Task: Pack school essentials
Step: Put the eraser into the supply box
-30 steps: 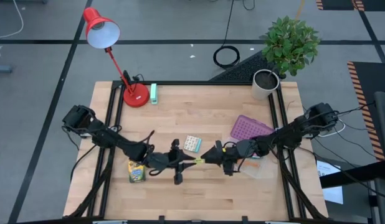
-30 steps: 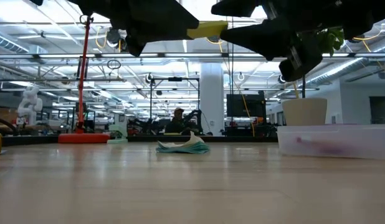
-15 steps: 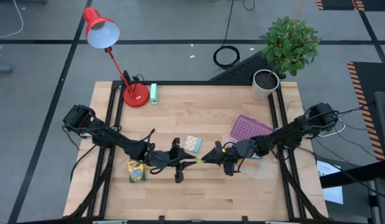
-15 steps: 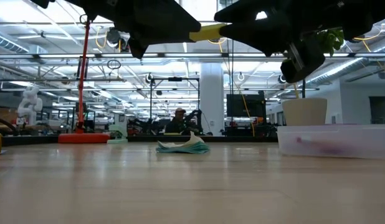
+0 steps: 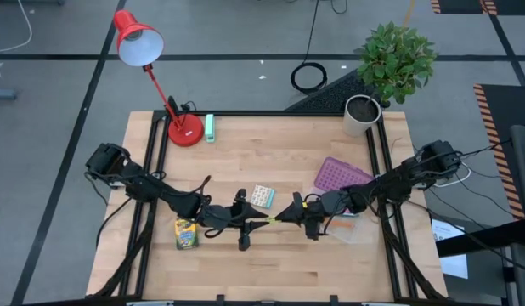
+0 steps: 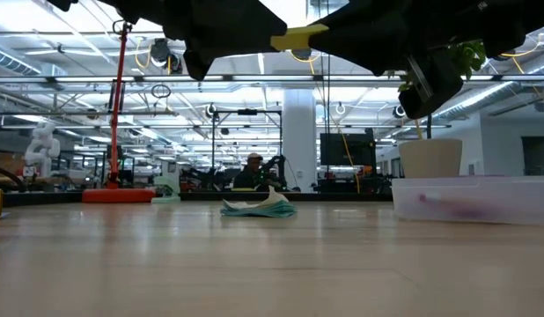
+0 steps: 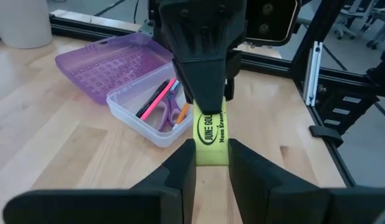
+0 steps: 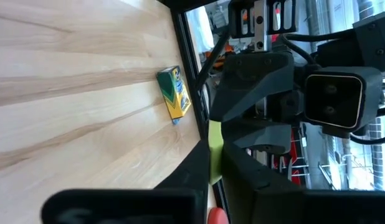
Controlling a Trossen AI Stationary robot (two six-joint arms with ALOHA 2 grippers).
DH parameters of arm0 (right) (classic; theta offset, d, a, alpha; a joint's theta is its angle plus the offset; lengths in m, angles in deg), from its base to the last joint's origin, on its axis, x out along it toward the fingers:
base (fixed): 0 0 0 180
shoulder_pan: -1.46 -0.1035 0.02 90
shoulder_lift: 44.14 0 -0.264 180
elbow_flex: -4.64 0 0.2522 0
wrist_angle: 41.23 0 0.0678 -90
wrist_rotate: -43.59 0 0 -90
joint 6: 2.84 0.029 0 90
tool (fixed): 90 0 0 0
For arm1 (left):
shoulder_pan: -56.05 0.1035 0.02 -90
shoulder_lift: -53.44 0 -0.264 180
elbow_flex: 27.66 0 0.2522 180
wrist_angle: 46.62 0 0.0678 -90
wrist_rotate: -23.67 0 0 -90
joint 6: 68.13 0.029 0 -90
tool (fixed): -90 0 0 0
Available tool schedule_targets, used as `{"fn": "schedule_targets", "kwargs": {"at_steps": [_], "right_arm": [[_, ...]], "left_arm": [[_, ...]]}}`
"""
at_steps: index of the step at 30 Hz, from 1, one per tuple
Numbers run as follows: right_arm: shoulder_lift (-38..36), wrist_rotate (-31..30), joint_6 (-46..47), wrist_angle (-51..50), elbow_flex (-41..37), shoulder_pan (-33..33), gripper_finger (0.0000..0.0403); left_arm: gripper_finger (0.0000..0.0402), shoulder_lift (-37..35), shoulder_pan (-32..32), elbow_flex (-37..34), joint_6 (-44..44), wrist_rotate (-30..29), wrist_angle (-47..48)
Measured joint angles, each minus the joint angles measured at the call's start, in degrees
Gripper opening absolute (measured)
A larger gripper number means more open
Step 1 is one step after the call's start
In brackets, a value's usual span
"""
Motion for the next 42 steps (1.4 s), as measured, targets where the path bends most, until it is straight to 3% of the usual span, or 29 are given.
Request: {"fn": "schedule_targets", "kwargs": {"at_steps": [4,13,17,20,29,37,42], "right_arm": [[0.0,-0.02,1.63,0.4,0.0,0.0,0.0017],[0.0,-0.17,10.41,-0.4,0.0,-0.21,0.0018],[0.0,-0.43,15.66,-2.25,0.0,-1.19,0.0018],[0.0,-1.63,20.07,-4.05,0.0,-2.32,0.0018],[-1.78,-13.7,30.32,-14.13,-0.02,-7.55,0.0018],[-8.91,-22.77,45.05,-31.26,-0.02,-13.87,0.0018],[-15.05,-24.54,56.74,-45.91,-0.02,-17.34,0.0018]], "left_arm": [[0.0098,0.0,0.0,0.0,-0.49,-0.57,-0.06],[0.0232,0.0,-0.2,0.04,-1.43,-5.6,1.35],[0.0266,0.0,-1.05,0.07,-1.56,-7.6,4.13],[0.0269,0.0,-1.89,0.07,-2.79,-9.46,7.87],[0.024,0.0,-4.74,0.07,-9.67,-13.91,20.27],[0.0218,0.02,-6.64,0.04,-12.1,-14.12,24.41],[0.0214,0.02,-6.78,0.04,-12.67,-14.0,24.46]]}}
